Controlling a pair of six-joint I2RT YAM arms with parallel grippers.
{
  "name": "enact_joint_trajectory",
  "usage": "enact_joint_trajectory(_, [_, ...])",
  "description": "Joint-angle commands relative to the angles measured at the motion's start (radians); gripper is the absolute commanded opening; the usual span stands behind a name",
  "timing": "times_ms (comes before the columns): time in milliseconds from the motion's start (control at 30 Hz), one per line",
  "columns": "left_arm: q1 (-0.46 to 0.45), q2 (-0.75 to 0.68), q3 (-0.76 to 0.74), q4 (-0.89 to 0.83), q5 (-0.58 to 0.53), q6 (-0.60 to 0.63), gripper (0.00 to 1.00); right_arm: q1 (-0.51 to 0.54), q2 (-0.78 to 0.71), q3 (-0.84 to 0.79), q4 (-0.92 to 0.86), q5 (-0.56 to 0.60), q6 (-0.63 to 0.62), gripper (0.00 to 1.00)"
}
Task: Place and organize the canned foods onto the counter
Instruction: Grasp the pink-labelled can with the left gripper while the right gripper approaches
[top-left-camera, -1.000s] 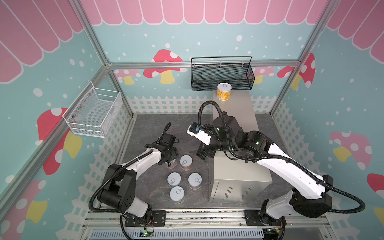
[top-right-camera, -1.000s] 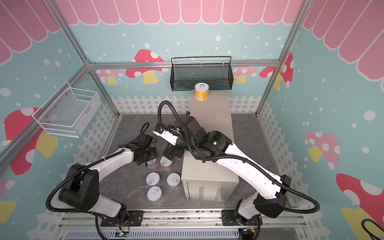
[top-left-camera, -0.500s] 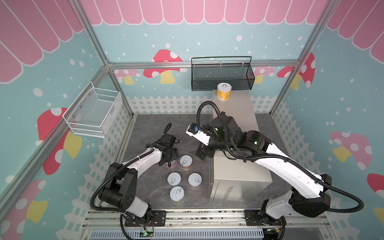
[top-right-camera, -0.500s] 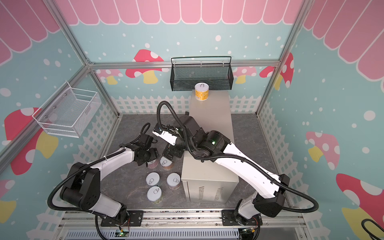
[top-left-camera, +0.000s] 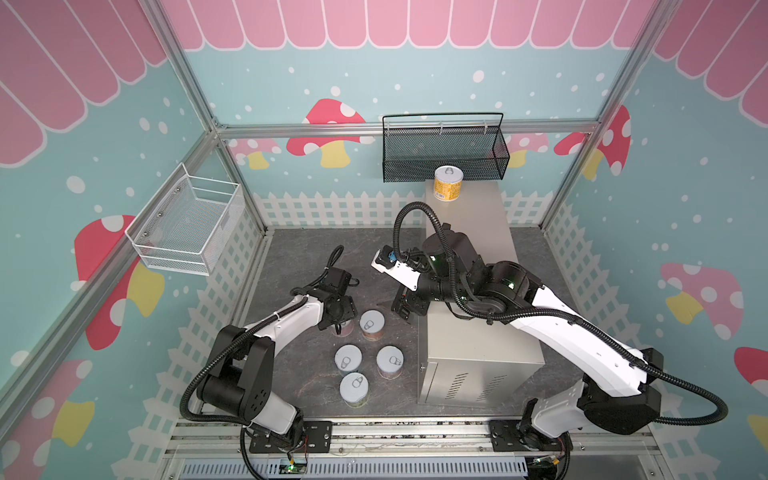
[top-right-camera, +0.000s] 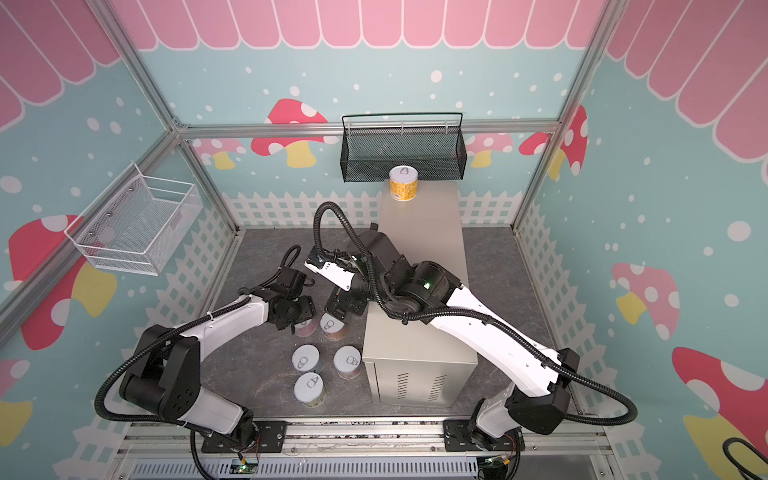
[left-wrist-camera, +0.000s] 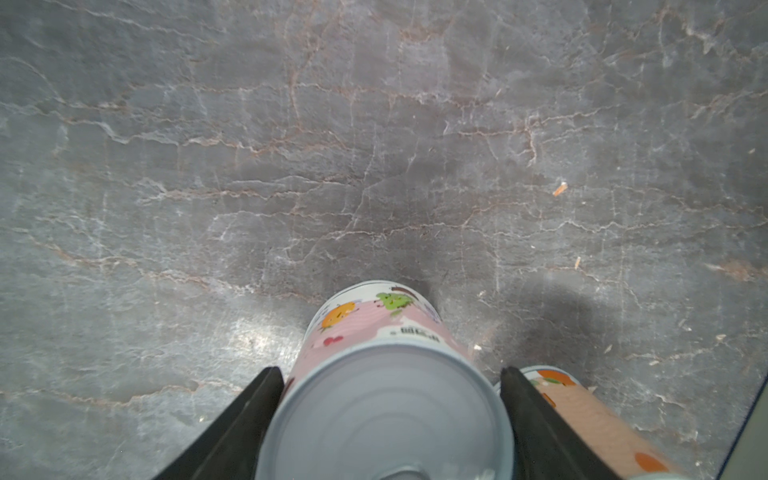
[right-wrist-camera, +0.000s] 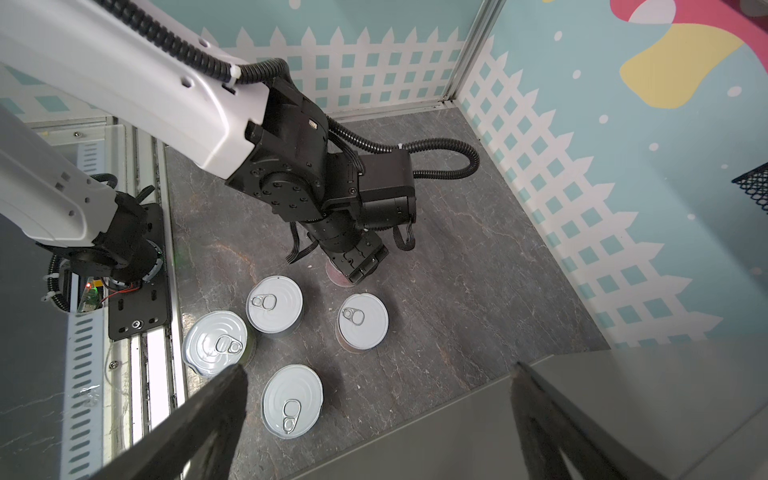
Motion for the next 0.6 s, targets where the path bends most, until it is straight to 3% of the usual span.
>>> enact_joint_trajectory(0, [0.008, -0.025, 0.022, -0.016, 0.013, 0.01, 0.58, 0.006, -0.001, 0.005, 0.018, -0.001, -0.026, 0.99])
enact_joint_trajectory(300, [0.039, -0.127, 0.138, -0.134, 0.03, 0.093, 0.43, 0.007, -0.025, -0.029, 0.062, -0.009, -0.043, 0.99])
enact_joint_trajectory(567, [0.097, -0.209, 0.258, -0.259, 0.114, 0.202, 0.15, 0.007, -0.023, -0.04, 0.091, -0.031, -0.066, 0.99])
